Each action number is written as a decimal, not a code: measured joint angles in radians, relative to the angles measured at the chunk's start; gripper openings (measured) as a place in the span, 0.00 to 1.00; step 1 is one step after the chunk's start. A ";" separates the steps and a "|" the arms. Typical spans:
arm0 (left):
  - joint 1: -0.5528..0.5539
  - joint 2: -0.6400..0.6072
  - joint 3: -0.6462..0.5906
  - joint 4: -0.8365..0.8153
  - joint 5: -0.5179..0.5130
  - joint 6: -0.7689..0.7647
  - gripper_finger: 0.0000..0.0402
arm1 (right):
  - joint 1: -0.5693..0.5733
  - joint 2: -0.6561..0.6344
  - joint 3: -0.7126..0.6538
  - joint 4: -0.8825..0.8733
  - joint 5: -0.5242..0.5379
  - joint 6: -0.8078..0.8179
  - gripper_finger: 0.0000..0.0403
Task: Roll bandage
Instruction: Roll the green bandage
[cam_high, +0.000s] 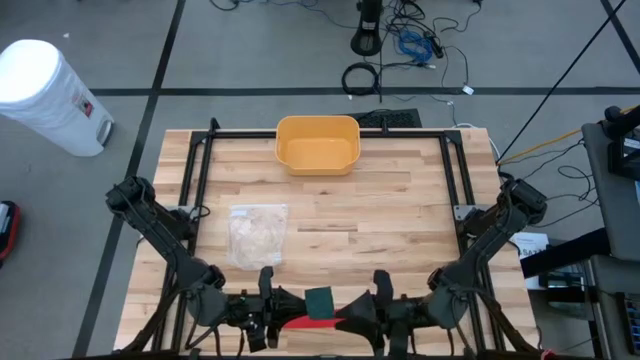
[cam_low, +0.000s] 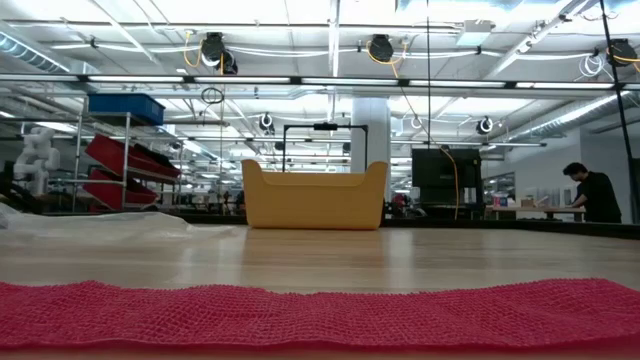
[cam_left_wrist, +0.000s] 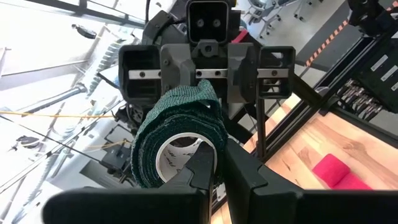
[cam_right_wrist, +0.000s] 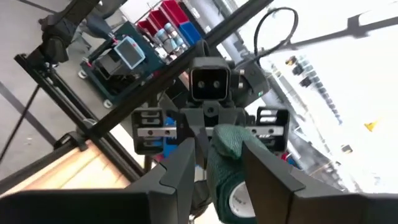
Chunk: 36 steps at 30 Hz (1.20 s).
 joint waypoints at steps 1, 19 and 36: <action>0.000 0.000 0.000 0.001 0.000 0.000 0.06 | 0.000 0.004 0.000 0.014 -0.001 -0.019 0.28; 0.002 0.000 0.000 0.000 0.000 0.000 0.06 | -0.019 0.009 0.000 0.004 -0.055 0.067 0.20; 0.002 0.000 0.000 0.000 0.000 0.004 0.06 | -0.035 0.009 0.000 -0.001 -0.079 -0.044 0.20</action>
